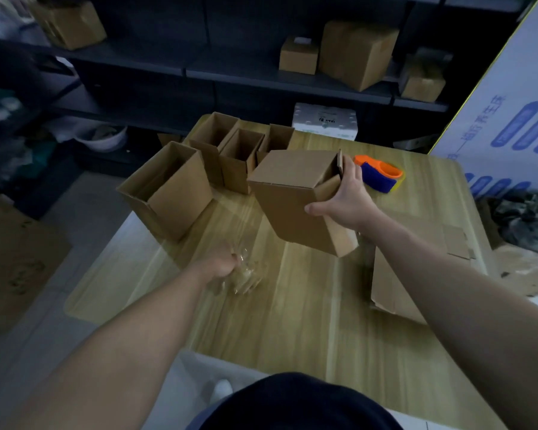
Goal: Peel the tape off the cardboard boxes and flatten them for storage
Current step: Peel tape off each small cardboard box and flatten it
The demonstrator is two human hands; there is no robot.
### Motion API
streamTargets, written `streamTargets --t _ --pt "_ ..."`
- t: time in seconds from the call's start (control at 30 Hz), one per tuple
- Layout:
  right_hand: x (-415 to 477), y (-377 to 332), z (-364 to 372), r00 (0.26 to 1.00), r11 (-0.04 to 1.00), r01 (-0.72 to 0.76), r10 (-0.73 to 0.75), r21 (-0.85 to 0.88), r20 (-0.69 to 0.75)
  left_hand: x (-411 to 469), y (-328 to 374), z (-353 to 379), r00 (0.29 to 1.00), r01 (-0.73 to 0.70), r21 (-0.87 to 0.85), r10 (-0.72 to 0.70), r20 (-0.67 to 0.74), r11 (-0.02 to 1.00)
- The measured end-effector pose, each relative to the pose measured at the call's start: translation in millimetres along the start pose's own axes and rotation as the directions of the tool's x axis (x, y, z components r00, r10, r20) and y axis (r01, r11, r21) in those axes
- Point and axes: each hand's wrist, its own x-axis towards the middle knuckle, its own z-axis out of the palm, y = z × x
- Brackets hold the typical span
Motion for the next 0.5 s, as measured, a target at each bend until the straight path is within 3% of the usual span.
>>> streamTargets --t 0.13,0.3,0.43,0.5 --pt "0 -9 6 0.999 1.0 0.029 -0.03 0.008 0.024 -11 6 -16 0.988 -0.058 -0.05 0.05 -0.144 0.997" --pt "-1 -8 6 1.0 0.999 -0.002 0.001 0.04 0.027 -19 37 -44 0.953 -0.055 0.171 0.102 -0.284 0.984" --pt "-5 -7 2 0.999 0.998 -0.028 0.027 0.061 0.023 -24 74 -65 0.915 -0.094 0.132 0.138 -0.378 0.987" --pt "-8 -6 -2 0.999 0.997 -0.037 0.035 0.066 0.023 -30 87 -75 0.896 -0.18 -0.001 0.164 -0.412 0.984"
